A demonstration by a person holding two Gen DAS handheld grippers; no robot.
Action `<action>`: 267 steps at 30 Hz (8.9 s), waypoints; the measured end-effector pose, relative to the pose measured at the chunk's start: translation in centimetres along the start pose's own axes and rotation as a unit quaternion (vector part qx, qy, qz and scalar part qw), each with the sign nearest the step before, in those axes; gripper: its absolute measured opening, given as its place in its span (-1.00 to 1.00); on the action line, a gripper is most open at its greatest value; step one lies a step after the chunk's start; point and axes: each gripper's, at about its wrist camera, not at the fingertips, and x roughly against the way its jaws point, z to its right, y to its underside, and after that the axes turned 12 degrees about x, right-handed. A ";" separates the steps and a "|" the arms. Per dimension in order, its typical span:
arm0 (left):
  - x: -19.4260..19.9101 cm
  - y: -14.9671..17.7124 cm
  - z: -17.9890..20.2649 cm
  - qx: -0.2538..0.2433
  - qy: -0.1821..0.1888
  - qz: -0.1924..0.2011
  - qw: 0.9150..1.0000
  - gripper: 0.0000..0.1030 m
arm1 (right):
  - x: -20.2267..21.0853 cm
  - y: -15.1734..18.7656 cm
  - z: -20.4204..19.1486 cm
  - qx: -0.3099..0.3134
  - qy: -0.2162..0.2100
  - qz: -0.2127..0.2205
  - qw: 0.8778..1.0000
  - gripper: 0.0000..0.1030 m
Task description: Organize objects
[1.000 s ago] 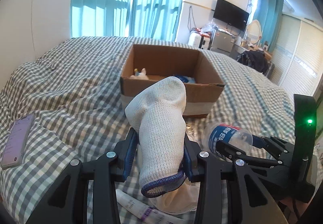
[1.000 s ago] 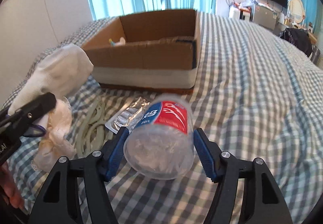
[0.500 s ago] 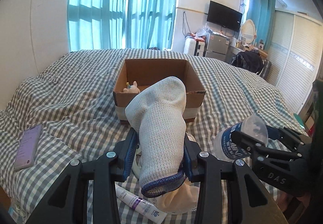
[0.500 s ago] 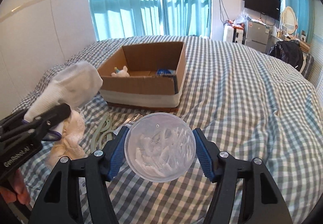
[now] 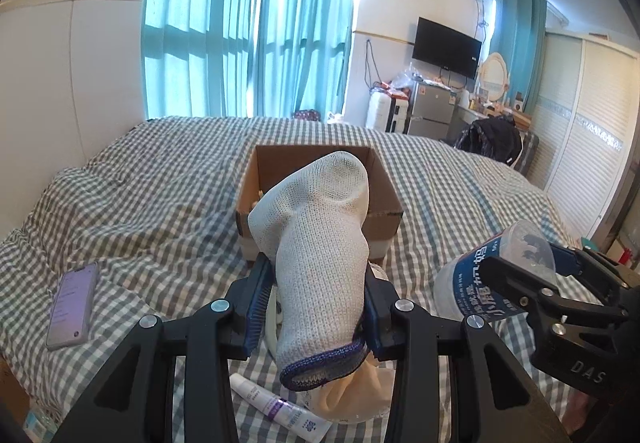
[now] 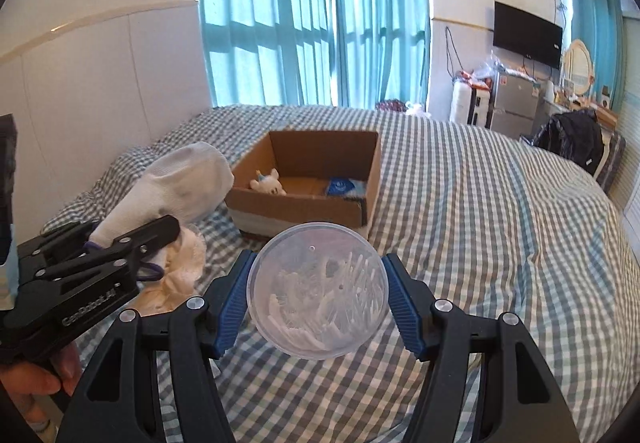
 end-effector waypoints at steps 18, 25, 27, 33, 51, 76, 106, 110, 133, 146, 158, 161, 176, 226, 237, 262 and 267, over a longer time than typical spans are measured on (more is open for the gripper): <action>-4.0 -11.0 1.1 0.009 0.017 0.057 0.998 -0.21 | -1.0 -13.2 1.8 0.046 -0.002 0.080 0.996 0.22; -9.6 -13.8 1.1 0.002 0.005 0.051 0.999 -0.21 | -7.4 -17.2 3.3 0.040 -0.021 0.076 0.996 0.22; -11.6 -14.1 0.9 0.000 0.001 0.043 0.999 -0.21 | -9.7 -17.8 3.7 0.036 -0.026 0.069 0.997 0.22; -17.5 -13.0 0.1 -0.007 -0.015 0.006 1.000 -0.21 | -17.5 -17.2 5.1 0.011 -0.044 0.032 0.998 0.22; -26.7 -7.5 -1.0 -0.009 -0.039 -0.100 0.994 -0.13 | -28.2 -10.6 7.1 -0.020 -0.060 -0.041 0.997 0.22; -10.5 -11.2 2.0 0.027 -0.129 0.042 0.990 1.00 | -9.7 -13.3 8.9 0.016 0.005 0.069 0.997 1.00; -9.6 7.0 -4.7 0.079 -0.241 -0.064 0.965 1.00 | -12.6 1.6 4.8 0.023 -0.018 0.009 1.000 1.00; -9.8 9.6 -4.9 0.078 -0.230 -0.103 0.965 1.00 | -13.4 2.6 4.2 0.030 -0.011 -0.010 0.999 1.00; -8.6 10.2 -4.6 0.068 -0.129 -0.135 0.980 -0.65 | -14.6 5.6 1.1 0.039 -0.031 -0.056 0.997 1.00; -12.1 6.6 -7.4 0.077 -0.132 -0.110 0.982 -0.65 | -19.3 4.8 -1.7 0.001 -0.020 -0.107 0.994 1.00; -14.4 6.1 -9.7 0.085 -0.123 -0.103 0.983 -0.65 | -26.3 4.4 -5.1 -0.042 -0.014 -0.177 0.983 0.99; -14.6 6.6 -10.1 0.094 -0.114 -0.115 0.982 -0.65 | -27.1 4.5 -5.4 -0.039 -0.005 -0.187 0.982 0.99; -10.8 7.6 -7.6 0.091 -0.086 -0.113 0.986 -0.65 | -20.9 5.4 -4.6 -0.008 -0.013 -0.150 0.989 0.33; -9.5 -7.8 1.3 -0.005 -0.002 0.002 1.000 -0.65 | -8.9 -8.7 1.4 0.073 0.008 0.017 0.997 0.33; -16.0 -12.3 1.2 -0.010 -0.003 0.002 1.000 -0.65 | -15.5 -13.8 3.9 0.057 -0.001 0.040 0.998 0.32; -27.8 -9.1 -0.3 0.008 0.006 -0.138 0.990 -0.65 | -30.2 -9.5 7.5 0.008 -0.041 -0.058 0.997 0.34; -28.2 -8.8 -0.2 0.014 0.002 -0.147 0.989 -0.61 | -29.7 -9.1 7.2 0.008 -0.035 -0.068 0.997 0.34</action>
